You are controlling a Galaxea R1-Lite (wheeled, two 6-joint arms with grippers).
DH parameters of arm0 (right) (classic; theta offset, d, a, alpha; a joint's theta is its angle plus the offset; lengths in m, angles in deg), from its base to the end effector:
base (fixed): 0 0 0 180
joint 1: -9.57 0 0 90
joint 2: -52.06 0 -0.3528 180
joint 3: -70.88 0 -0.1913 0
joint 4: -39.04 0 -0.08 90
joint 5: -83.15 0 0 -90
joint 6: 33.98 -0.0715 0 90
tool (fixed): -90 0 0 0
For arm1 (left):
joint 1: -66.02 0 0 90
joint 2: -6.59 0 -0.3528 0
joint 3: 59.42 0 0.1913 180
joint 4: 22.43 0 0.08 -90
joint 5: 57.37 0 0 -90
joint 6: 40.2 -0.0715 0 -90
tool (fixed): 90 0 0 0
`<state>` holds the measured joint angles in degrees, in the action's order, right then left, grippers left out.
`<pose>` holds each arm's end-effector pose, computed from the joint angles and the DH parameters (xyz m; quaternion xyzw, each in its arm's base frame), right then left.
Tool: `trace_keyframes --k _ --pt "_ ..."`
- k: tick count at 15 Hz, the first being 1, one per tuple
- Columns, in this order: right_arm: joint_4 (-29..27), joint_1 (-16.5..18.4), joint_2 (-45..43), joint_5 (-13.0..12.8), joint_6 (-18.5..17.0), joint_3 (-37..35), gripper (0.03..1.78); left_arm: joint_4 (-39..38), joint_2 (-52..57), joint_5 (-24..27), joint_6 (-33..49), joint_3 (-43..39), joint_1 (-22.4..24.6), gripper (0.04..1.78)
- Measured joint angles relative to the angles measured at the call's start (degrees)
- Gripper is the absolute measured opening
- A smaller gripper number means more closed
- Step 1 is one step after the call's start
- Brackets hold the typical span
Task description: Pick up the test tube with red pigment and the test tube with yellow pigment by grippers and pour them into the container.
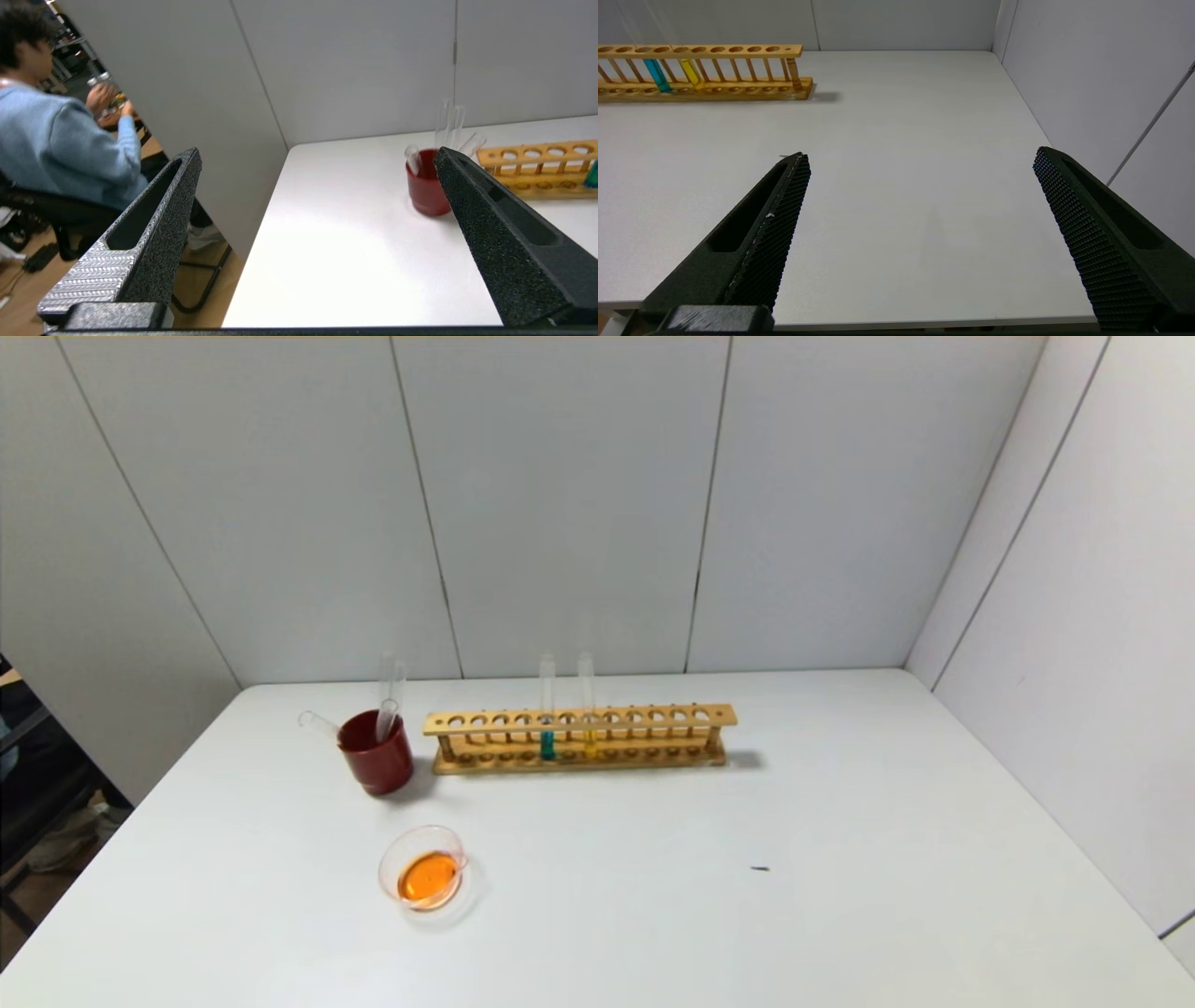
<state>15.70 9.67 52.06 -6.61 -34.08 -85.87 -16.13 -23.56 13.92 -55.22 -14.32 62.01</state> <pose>-0.0255 0.0003 0.0753 0.0009 0.0008 0.0012 1.0000 0.0273 0.0211 0.2488 0.1145 -0.0566 0.1361 0.9824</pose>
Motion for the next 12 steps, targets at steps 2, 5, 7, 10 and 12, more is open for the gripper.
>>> trace_keyframes --k 2,5,7,10,12 --pt "0.0 0.0 0.0 0.0 0.0 0.0 1.75 0.4 8.1 0.9 2.5 -5.6 1.3 1.75" --pt "0.0 0.0 0.0 0.0 0.0 0.0 1.75 0.5 20.3 5.4 6.2 -14.6 3.0 1.75" --pt "0.0 0.0 0.0 0.0 0.0 0.0 1.75 2.2 25.7 6.3 7.5 -19.8 3.7 1.75" --pt "0.0 0.0 0.0 0.0 0.0 0.0 1.75 10.4 29.1 8.4 7.9 -21.0 4.1 1.75" --pt "0.0 0.0 0.0 0.0 0.0 0.0 1.75 15.2 29.9 13.8 8.0 -20.5 4.1 1.75"
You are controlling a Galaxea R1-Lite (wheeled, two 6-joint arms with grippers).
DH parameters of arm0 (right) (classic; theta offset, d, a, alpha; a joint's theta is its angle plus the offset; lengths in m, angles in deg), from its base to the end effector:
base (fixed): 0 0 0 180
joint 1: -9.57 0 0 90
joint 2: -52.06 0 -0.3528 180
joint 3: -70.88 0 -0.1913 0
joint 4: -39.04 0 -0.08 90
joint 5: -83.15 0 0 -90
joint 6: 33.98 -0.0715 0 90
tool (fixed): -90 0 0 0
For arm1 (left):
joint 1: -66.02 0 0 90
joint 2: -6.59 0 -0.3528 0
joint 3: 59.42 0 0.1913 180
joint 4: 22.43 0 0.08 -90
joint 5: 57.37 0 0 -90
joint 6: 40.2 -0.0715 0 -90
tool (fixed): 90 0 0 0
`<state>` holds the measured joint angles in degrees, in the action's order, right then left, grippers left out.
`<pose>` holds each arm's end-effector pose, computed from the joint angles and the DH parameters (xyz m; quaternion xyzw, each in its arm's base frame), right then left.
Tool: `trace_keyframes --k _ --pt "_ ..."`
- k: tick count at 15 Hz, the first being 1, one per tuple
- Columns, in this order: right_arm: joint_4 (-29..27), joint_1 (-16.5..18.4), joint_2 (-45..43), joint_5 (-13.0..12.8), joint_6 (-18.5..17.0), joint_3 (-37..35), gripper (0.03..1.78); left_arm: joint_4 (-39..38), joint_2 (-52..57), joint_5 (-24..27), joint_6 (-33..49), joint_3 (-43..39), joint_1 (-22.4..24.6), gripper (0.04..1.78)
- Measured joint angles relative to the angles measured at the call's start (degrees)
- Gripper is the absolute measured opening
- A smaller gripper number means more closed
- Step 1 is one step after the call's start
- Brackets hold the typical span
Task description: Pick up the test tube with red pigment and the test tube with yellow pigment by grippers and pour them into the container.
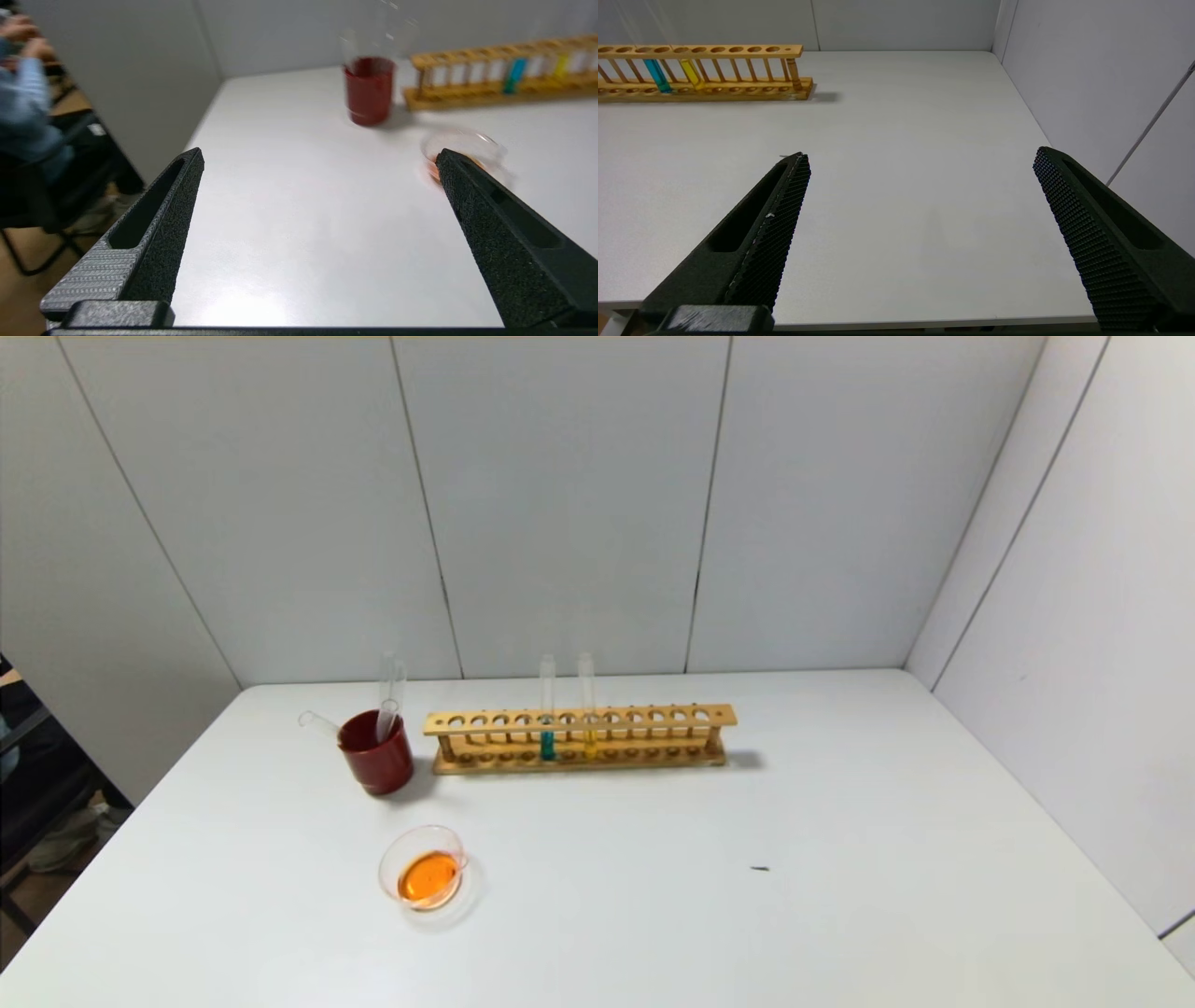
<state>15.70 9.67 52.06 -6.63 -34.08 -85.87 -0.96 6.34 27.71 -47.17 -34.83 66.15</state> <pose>-0.0255 0.0003 0.0753 0.0009 0.0008 0.0010 1.0000 -0.0275 0.0061 0.0880 0.0597 -0.0223 0.0455 0.9969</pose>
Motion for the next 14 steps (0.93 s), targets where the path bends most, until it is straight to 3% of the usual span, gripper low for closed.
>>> trace_keyframes --k 2,14 --pt "0.0 0.0 0.0 0.0 0.0 0.0 1.75 4.5 0.2 7.6 0.1 0.0 0.0 1.75" --pt "0.0 0.0 0.0 0.0 0.0 0.0 1.75 5.8 -0.2 7.0 3.0 0.1 0.0 1.75"
